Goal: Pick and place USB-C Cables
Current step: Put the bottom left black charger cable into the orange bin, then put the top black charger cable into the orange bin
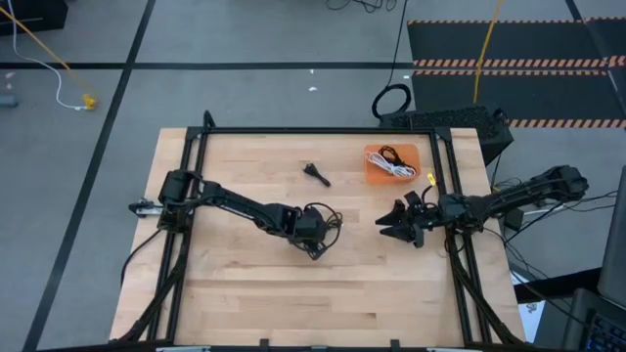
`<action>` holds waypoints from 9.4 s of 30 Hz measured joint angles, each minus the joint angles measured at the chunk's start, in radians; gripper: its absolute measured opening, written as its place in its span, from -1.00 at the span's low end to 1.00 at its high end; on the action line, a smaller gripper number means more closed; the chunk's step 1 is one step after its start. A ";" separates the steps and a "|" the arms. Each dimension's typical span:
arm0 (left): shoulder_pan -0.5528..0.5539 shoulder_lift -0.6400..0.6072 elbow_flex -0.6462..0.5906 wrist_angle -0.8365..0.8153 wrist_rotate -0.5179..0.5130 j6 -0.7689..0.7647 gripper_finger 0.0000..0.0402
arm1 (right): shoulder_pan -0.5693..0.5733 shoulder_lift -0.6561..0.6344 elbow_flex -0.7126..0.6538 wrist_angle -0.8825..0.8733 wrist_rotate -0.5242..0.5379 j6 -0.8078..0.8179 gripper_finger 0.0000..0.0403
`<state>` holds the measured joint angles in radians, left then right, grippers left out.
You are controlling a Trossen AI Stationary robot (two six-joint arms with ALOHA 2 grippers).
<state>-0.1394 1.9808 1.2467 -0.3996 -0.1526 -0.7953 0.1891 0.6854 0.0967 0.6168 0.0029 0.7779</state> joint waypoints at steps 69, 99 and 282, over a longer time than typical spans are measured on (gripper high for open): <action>0.070 -0.001 0.006 1.111 0.018 0.252 -0.95 | -0.077 0.017 0.001 0.366 0.220 -0.438 0.16; 0.058 0.000 0.073 1.057 0.103 0.292 -0.94 | -0.077 0.277 0.192 0.429 0.102 -0.669 -0.29; 0.574 0.014 0.080 -0.087 0.181 1.187 -0.86 | -0.475 0.012 0.191 -0.360 0.180 -0.247 0.27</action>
<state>0.4345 1.9949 1.3267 -0.4863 0.0281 0.3918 -0.2859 0.6971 0.2878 0.2566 0.1825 0.5304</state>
